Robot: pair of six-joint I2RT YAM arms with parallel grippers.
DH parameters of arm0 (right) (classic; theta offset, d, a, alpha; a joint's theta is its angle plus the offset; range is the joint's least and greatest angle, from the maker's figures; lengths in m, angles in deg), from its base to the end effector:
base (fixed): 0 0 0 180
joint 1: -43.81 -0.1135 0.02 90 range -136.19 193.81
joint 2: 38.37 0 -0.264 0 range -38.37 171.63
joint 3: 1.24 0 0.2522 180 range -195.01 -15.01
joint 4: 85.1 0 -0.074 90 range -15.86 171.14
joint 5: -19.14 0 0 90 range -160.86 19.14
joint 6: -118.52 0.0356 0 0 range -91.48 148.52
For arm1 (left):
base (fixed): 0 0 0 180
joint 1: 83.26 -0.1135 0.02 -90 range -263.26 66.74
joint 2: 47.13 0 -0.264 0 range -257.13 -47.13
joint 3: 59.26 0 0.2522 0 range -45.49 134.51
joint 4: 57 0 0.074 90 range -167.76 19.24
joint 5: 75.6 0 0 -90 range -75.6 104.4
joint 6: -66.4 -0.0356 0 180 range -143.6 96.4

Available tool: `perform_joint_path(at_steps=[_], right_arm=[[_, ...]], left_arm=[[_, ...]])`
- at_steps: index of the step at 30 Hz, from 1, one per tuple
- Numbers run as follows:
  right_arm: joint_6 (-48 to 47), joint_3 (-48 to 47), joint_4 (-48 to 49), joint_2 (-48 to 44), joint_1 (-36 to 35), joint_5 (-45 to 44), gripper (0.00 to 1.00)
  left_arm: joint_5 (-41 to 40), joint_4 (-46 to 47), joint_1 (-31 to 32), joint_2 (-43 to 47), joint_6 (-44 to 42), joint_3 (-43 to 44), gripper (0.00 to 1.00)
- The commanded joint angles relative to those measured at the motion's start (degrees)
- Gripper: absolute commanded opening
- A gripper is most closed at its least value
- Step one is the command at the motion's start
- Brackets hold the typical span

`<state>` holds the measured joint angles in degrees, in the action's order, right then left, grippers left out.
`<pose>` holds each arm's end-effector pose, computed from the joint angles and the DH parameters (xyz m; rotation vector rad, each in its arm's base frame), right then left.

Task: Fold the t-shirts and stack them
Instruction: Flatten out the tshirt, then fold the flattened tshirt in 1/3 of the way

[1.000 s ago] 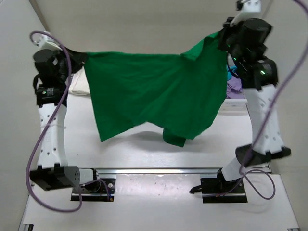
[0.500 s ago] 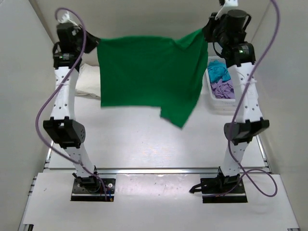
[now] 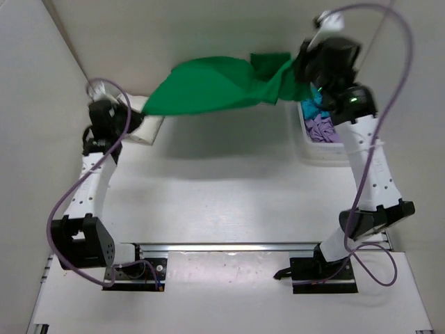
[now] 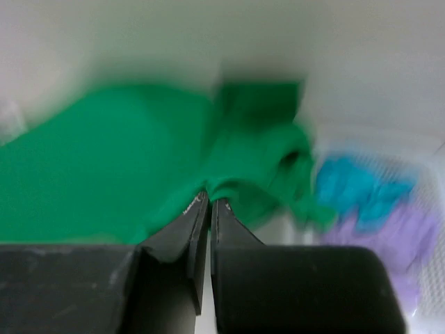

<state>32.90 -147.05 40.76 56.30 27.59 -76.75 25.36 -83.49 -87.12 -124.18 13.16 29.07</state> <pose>0.2977 0.0828 0.5673 -0.0887 1.6239 0.1934 0.3130 0.0143 0.3915 -0.5192 1.7969 -0.5754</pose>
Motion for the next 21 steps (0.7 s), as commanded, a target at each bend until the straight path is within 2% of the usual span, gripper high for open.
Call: perform_joint_path(at_steps=[1, 2, 4, 10, 15, 21], right_arm=[[0.63, 26.07, 6.02, -9.61, -2.06, -4.58, 0.00], [2.72, 38.23, 11.50, -14.90, 0.56, -0.48, 0.00], [4.84, 52.97, 13.57, -19.67, 3.65, 4.74, 0.00], [5.98, 76.90, 14.72, -31.63, 4.53, 5.01, 0.00], [8.71, 89.57, 12.87, -38.76, 3.49, 8.96, 0.00], [13.88, 96.80, 4.80, -46.85, 3.13, 10.81, 0.00]], left_arm=[[0.37, 6.91, -0.27, 2.87, 0.60, -14.86, 0.00], [0.38, 8.06, -0.45, 4.36, 0.69, -19.85, 0.00], [0.03, 7.81, -0.45, 6.21, -0.27, -25.32, 0.00], [-1.03, 5.88, 0.08, 12.44, -2.91, -33.41, 0.00], [-2.26, 2.98, 1.04, 18.68, -5.10, -41.23, 0.00], [-1.47, -4.05, 0.08, 25.72, -6.96, -48.89, 0.00]])
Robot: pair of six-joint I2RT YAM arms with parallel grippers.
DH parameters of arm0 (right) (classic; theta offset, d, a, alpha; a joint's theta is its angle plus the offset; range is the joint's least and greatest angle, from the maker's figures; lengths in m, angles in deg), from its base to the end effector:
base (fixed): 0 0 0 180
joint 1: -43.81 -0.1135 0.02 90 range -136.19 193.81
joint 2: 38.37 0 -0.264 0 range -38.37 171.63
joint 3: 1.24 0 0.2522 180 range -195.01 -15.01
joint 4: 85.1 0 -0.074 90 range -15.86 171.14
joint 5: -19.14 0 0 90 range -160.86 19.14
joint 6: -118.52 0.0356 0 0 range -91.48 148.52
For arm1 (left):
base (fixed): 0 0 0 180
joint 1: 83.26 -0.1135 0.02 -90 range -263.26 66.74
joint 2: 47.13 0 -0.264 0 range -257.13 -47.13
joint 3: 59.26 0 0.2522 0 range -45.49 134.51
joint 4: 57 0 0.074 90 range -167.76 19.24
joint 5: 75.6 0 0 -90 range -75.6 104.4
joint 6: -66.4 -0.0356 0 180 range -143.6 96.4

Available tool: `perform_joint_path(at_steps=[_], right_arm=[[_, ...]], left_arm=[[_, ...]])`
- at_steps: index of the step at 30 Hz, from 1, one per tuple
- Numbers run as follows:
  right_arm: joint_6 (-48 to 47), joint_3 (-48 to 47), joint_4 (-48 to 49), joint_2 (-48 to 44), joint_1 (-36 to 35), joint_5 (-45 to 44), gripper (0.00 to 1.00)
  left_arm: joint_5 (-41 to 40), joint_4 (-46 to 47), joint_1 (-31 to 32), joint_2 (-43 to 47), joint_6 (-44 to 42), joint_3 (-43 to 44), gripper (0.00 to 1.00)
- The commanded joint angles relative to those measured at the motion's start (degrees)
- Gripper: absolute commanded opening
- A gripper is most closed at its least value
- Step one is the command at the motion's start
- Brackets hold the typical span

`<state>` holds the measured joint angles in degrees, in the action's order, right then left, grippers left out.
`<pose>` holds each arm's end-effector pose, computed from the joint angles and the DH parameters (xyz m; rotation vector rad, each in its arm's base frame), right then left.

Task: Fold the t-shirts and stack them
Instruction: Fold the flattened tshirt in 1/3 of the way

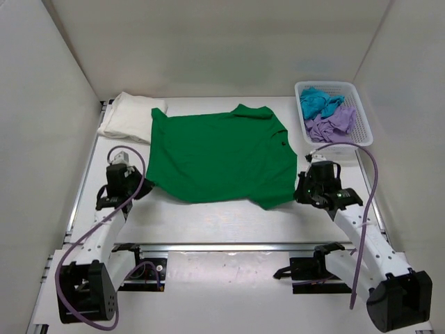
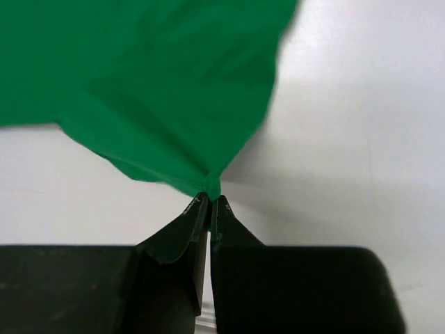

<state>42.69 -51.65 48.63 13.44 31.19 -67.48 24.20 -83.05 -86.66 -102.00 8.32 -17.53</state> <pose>0.1778 0.0420 0.2339 0.0051 2.4208 0.2866 0.1982 0.0057 0.2032 -0.6037 2.2024 -0.4565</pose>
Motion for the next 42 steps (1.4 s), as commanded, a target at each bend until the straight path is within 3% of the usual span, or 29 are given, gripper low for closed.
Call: perform_joint_path(at_steps=[1, 2, 4, 7, 10, 16, 20, 25, 31, 42], right_arm=[[5.06, -0.17, -4.65, -6.61, -4.48, -4.72, 0.00], [7.42, -2.01, -7.01, -8.55, -8.95, -6.61, 0.00], [9.20, -4.74, -10.98, -9.62, -11.45, -7.34, 0.01], [8.07, -8.18, -13.80, -9.71, -8.74, -4.27, 0.00], [7.10, -10.11, -12.67, -10.06, -6.90, -4.08, 0.00], [1.82, -12.30, -2.49, 1.25, 4.34, 3.39, 0.00], [0.41, -17.30, 3.32, 8.91, 6.29, 3.38, 0.00], [-0.55, -25.74, 7.63, 22.07, 7.43, 3.74, 0.00], [0.41, -30.50, 10.98, 31.31, 8.40, 4.53, 0.00], [-1.52, -42.53, 12.73, 45.47, 6.04, 2.34, 0.00]], left_arm=[[0.21, -5.80, -1.08, 5.89, -2.39, -3.43, 0.00], [0.04, -7.64, -1.26, 7.83, -2.56, -3.53, 0.00], [-1.62, -11.77, -0.48, 10.73, -3.18, -2.83, 0.00], [-2.42, -15.02, 0.76, 13.21, -2.40, -0.56, 0.00], [-0.05, -15.48, -2.04, 11.55, -3.01, 2.69, 0.00], [-2.69, -9.51, -1.43, -0.82, -1.34, 9.11, 0.00], [-4.44, -6.25, -0.21, -7.42, 0.50, 12.98, 0.00], [-6.11, -4.32, 0.50, -16.04, 1.21, 17.47, 0.00], [-9.01, -2.30, 1.03, -25.79, 0.68, 21.33, 0.00], [-11.38, -1.41, 1.20, -34.15, 0.95, 23.45, 0.00]])
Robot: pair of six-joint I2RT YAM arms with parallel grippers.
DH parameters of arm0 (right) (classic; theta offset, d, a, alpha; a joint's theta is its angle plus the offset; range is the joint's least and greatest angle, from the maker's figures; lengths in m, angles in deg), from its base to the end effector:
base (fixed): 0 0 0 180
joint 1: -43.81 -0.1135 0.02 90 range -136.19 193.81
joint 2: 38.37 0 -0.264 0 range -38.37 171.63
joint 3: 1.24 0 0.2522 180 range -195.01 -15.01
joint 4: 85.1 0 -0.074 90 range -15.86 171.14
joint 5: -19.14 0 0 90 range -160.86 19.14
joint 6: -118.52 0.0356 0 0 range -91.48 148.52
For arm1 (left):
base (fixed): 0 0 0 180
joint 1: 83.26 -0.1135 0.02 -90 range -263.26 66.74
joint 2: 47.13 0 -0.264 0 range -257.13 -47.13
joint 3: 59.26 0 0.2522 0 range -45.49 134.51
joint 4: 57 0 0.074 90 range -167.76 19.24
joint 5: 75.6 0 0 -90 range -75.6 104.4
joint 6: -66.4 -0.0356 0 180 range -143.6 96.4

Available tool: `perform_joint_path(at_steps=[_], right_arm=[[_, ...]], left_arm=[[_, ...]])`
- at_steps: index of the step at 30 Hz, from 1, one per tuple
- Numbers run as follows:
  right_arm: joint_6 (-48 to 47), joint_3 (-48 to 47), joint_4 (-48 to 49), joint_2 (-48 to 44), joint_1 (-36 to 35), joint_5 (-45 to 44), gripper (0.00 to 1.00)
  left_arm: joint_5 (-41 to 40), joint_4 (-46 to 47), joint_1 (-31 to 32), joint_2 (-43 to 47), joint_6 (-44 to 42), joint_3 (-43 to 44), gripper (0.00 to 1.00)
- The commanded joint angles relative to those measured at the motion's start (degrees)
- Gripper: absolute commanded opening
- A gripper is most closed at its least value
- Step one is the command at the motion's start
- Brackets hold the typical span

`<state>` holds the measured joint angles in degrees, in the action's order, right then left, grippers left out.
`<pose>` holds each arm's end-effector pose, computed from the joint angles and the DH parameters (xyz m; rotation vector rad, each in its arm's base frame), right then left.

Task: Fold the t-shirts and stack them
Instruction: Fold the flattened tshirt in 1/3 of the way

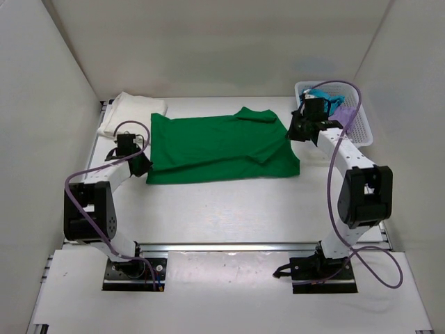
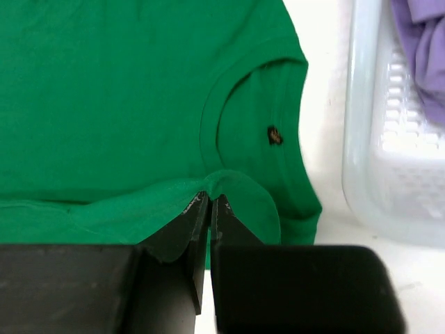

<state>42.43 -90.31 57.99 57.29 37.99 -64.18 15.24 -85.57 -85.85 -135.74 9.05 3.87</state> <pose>0.3735 0.0422 0.2720 0.1067 2.3415 0.3072 0.3053 0.0133 0.1802 -0.7600 2.4127 -0.2307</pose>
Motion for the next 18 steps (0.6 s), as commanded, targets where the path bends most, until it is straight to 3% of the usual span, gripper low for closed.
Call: perform_joint_path(at_steps=[1, 10, 12, 18], right_arm=[[-1.60, -5.10, 3.38, 3.20, -0.42, -1.57, 0.00], [-3.46, -14.59, 4.09, 16.04, -2.96, -6.24, 0.00], [-3.28, -14.52, 4.52, 17.27, -2.97, -6.42, 0.00], [-1.87, -14.34, 7.42, 17.29, -3.40, -6.50, 0.00]], left_arm=[[-3.03, 1.10, 0.48, -0.94, 0.23, 2.49, 0.00], [-5.41, 2.85, 0.04, -0.42, 0.84, 2.49, 0.01], [-5.76, 3.03, 0.13, -0.94, 0.84, 2.76, 0.06], [-4.71, 2.50, -0.57, -1.74, 0.93, 2.58, 0.36]])
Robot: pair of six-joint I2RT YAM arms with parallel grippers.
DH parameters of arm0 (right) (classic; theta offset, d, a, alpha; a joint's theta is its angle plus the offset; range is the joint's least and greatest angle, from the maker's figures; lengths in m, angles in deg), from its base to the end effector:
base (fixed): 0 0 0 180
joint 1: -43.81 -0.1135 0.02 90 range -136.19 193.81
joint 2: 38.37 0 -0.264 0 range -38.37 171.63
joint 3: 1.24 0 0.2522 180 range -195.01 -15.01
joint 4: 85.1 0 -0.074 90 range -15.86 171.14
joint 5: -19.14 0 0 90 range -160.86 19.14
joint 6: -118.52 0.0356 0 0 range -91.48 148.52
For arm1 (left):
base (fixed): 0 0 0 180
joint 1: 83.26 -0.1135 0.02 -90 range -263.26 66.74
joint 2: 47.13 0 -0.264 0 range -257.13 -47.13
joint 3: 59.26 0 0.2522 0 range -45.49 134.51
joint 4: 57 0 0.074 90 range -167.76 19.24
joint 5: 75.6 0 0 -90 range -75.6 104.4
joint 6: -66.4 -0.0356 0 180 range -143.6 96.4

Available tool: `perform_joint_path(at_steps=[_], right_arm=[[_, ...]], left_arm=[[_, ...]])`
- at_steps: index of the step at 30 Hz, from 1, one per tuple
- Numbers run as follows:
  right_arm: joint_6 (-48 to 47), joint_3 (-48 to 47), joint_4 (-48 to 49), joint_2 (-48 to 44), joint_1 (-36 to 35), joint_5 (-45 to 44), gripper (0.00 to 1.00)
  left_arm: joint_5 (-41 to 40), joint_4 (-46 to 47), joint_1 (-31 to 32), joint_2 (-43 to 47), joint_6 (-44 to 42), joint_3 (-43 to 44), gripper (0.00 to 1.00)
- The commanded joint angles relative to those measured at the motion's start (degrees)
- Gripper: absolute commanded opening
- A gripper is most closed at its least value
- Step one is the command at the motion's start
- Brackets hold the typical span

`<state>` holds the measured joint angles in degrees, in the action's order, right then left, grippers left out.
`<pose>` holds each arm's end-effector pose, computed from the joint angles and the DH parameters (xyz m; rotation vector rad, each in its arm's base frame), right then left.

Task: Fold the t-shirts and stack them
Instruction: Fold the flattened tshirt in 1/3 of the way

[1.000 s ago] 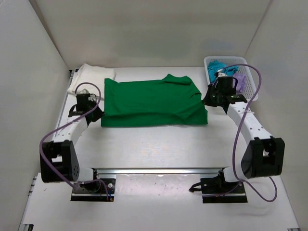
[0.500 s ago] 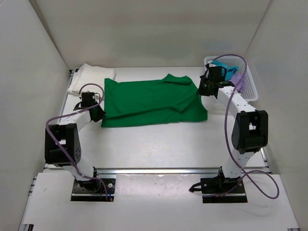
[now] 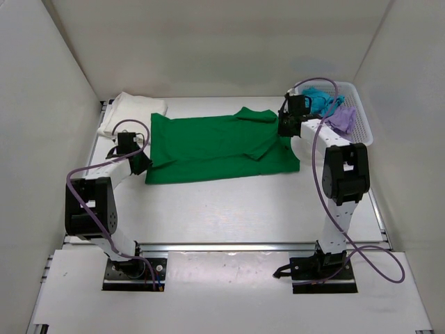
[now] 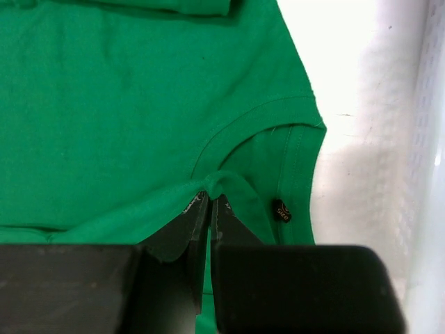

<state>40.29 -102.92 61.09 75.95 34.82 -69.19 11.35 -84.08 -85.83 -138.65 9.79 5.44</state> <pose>0.4446 0.0714 0.2195 0.0441 2.3906 0.2064 0.3162 0.0161 0.1751 -0.7975 2.3866 -0.1533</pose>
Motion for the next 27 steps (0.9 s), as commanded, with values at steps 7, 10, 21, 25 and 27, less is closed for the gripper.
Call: perform_joint_path(at_steps=[7, 10, 21, 25, 27], right_arm=[[-0.61, -9.45, -2.08, -0.59, -1.46, -2.55, 0.34], [-1.22, -7.63, -3.41, -3.57, -2.08, -3.25, 0.49], [15.29, 44.12, 18.53, -39.51, -0.06, -1.05, 0.05], [23.46, 55.73, 27.07, -43.92, 10.28, 9.81, 0.38], [25.40, 57.77, 30.41, -42.26, 12.59, 11.42, 0.42]], left_arm=[[-0.99, 0.40, -2.70, 9.25, 0.10, -2.86, 0.60], [0.58, 0.05, -3.06, 11.45, 0.19, -5.06, 0.57], [10.16, 11.21, -3.76, 11.46, 8.80, -17.44, 0.59], [10.43, 12.62, -4.28, 9.00, 9.94, -17.62, 0.59], [10.00, 15.06, -4.02, 8.47, 10.56, -18.50, 0.58]])
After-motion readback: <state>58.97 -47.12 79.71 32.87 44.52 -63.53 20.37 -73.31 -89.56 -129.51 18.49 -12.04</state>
